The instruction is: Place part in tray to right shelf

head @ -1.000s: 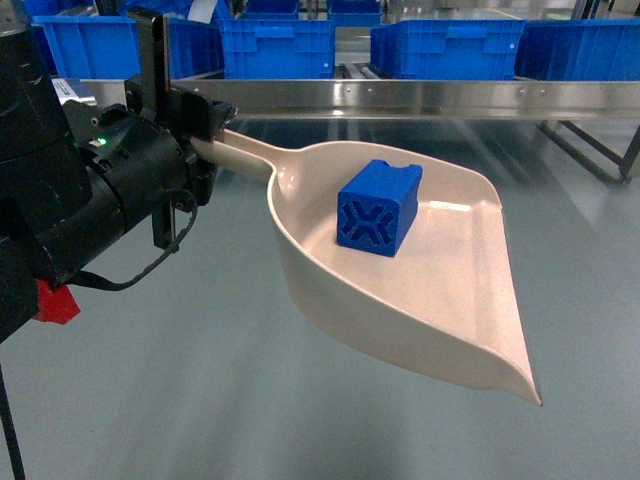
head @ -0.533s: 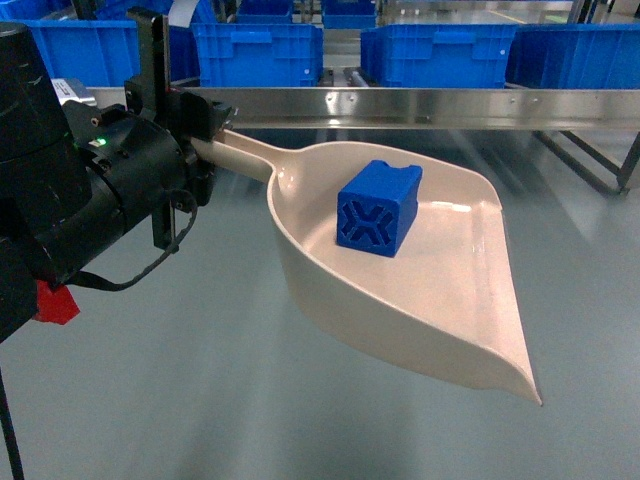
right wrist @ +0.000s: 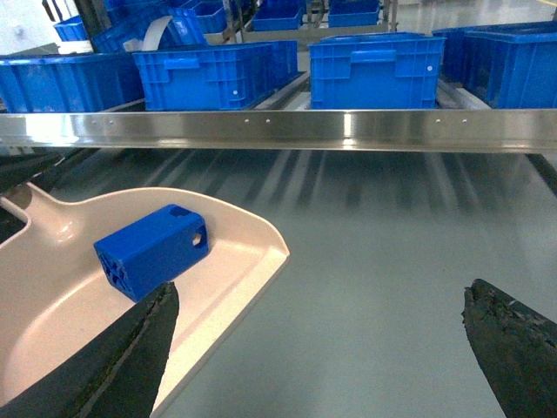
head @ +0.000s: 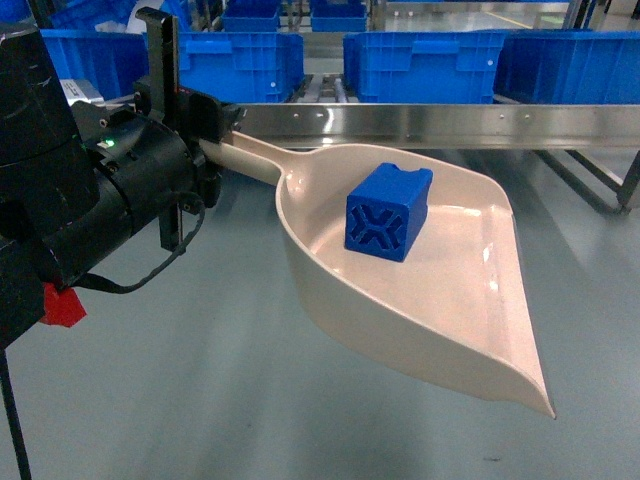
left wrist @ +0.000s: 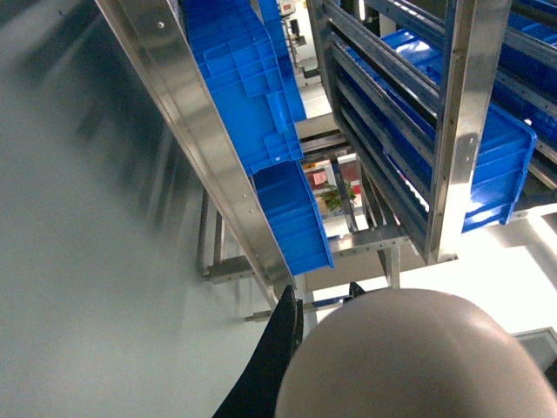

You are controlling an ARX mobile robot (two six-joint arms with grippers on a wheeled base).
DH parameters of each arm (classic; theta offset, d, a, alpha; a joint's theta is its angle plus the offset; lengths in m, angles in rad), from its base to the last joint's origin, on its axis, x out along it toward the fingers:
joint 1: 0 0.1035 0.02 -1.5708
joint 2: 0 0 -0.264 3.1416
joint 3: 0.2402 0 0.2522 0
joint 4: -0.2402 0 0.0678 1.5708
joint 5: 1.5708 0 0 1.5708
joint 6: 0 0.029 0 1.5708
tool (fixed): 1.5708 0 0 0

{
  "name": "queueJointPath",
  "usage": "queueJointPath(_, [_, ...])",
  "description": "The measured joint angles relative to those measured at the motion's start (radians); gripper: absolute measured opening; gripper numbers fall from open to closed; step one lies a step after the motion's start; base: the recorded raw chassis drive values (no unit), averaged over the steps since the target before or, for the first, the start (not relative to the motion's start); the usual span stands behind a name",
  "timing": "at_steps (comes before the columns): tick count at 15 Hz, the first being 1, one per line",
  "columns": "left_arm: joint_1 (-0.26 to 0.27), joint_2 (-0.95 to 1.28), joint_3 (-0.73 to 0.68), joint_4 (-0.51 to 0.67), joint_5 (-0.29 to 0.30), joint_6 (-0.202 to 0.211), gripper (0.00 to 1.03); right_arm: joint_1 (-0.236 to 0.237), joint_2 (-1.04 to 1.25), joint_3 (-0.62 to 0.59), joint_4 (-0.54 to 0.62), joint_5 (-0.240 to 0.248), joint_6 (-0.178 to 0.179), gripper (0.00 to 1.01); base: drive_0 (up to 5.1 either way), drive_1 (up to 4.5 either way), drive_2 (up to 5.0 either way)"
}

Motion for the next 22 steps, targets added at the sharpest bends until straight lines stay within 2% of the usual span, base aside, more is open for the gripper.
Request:
queueJointPath(3, [0.003,0.0,0.0,0.002,-0.001,0.0,0.12,0.0,0.0,0.0,0.0,0.0,0.0,0.98,2.6,2.19,-5.1])
queueJointPath(18, [0.004,0.0,0.0,0.001,-0.002,0.0,0.12,0.0,0.0,0.0,0.0,0.0,0.0,0.98,-0.1,4.04,-3.8])
queueJointPath(22, [0.0,0.0,0.0,0.001,0.0,-0.001,0.12,0.0,0.001,0.0,-0.001,0.0,0.0,0.98,-2.9,5.01,-2.0])
